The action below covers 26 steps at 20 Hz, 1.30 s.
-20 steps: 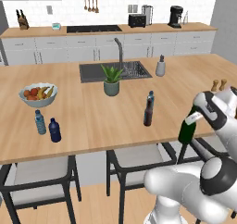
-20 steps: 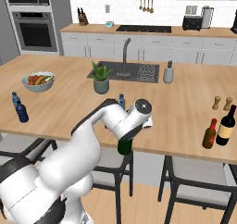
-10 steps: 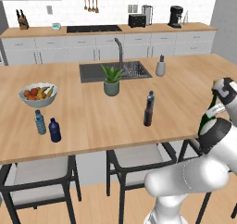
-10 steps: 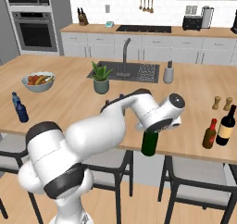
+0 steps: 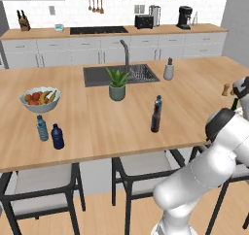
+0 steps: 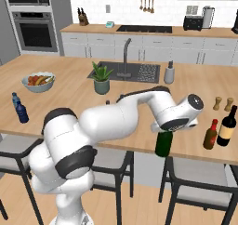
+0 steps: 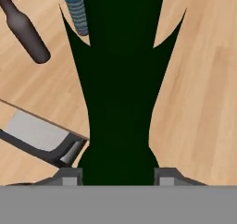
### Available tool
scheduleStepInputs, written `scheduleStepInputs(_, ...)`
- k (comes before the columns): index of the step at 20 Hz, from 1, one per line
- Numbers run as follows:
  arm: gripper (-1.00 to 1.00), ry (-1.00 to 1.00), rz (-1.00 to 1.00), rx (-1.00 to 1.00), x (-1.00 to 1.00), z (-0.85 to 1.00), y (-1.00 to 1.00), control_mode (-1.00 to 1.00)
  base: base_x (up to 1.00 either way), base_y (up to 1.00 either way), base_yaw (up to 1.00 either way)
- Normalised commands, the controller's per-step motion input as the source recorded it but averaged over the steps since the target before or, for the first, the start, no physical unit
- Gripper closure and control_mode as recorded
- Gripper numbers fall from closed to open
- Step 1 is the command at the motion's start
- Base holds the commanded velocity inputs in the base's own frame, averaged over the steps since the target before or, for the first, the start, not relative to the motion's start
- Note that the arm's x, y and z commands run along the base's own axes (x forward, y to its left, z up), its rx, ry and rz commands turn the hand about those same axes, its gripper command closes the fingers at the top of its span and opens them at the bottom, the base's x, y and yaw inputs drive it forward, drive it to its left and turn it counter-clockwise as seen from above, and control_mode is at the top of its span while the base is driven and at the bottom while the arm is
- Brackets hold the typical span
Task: Move the plastic bottles in the middle to the plastics group, and the glass bottles in the middle to the glass group.
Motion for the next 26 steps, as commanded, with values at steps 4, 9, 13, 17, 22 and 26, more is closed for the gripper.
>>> scheduleStepInputs(4, 1.00, -0.19, -0.12, -0.03, 0.15, 0.00, -0.27, -1.00, 0.00, 0.00, 0.00)
scheduleStepInputs(9, 1.00, -0.07, -0.09, -0.07, 0.33, 0.00, -0.28, -1.00, 0.00, 0.00, 0.00)
scheduleStepInputs(13, 1.00, 0.03, -0.02, -0.09, 0.56, 0.00, -0.17, -1.00, 0.00, 0.00, 0.00)
scheduleStepInputs(17, 1.00, 0.04, 0.00, -0.01, 0.55, -0.03, -0.15, -1.00, 0.00, 0.00, 0.00)
scheduleStepInputs(22, 1.00, 0.00, 0.00, 0.00, 0.37, -0.11, -0.18, -1.00, 0.00, 0.00, 0.00)
scheduleStepInputs(26, 1.00, 0.00, 0.00, 0.00, 0.07, -0.09, -0.16, -1.00, 0.00, 0.00, 0.00)
